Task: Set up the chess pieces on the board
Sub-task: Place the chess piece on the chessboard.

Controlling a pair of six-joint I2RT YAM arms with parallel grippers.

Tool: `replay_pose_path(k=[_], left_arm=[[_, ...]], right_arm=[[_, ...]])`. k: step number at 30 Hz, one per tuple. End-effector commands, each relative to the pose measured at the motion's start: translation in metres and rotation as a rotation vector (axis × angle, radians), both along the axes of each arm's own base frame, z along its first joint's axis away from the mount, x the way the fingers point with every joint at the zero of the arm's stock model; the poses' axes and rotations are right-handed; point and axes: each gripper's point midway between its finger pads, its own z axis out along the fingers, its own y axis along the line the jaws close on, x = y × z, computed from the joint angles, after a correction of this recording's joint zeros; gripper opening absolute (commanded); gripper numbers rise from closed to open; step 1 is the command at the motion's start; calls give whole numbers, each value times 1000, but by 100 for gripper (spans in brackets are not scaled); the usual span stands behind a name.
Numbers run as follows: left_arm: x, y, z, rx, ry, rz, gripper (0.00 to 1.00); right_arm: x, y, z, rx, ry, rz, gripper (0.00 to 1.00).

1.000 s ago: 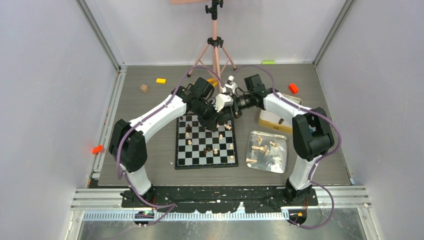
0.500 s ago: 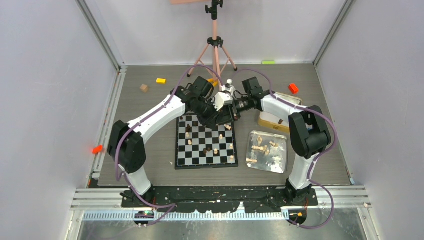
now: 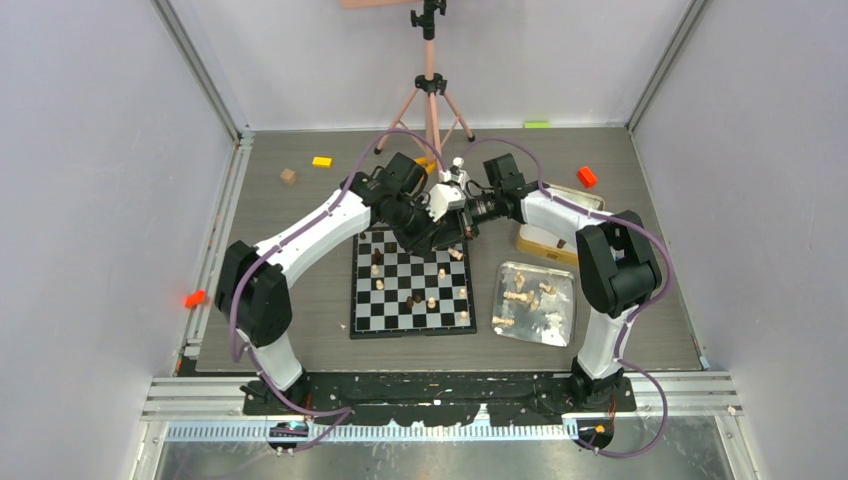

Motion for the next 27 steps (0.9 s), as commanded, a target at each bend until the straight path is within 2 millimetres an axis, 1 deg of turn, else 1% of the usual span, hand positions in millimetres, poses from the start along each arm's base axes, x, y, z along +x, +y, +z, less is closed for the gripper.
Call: replay_pose_path(k=[1,2,3,4,5,6,7,8,9,11,13,14,15,16,17,18,21,24,27], left_arm=[[6,-5,28,-65,-90,3,34],[7,-4,30,-71,-105,10,42],[9,-4,33,-83,-120,16,51],[11,-2,36,-94,-132,27,56],[13,0,39,-108,-138,37,60],[17,2,43,-126,-140,47,63],[20,4,47,-150,-141,57,65],[25,6,53,-177,-145,67,68],[30,7,58,-208,-149,72,70],[39,10,67,-273,-149,85,74],[42,9,77,-337,-138,78,75],[42,8,80,-364,-129,72,75],[41,7,81,-385,-116,71,75],[41,4,82,-405,-104,67,75],[40,2,82,-421,-89,68,75],[39,0,82,-439,-70,81,75],[48,-2,86,-501,-59,122,72],[58,-1,92,-565,-55,158,69],[63,-2,94,-588,-72,156,67]], right_arm=[[9,0,7,14,-28,-27,5],[15,-4,8,17,-31,-45,2],[17,-5,12,22,-16,-64,1],[25,-10,14,39,-31,-89,1],[28,-11,19,52,3,-114,1],[36,-14,23,81,-28,-134,1],[35,-16,25,93,11,-152,1],[41,-16,32,120,-24,-162,1],[40,-17,33,128,16,-174,1],[46,-16,44,179,-16,-188,1],[50,-16,54,221,-11,-208,1],[51,-17,59,233,22,-222,1],[55,-18,63,255,-3,-230,1],[57,-19,66,263,22,-243,1],[60,-21,69,276,9,-253,1],[61,-22,71,280,26,-263,1],[68,-25,77,311,26,-290,1],[72,-27,77,326,57,-309,1],[73,-26,79,343,68,-311,1]])
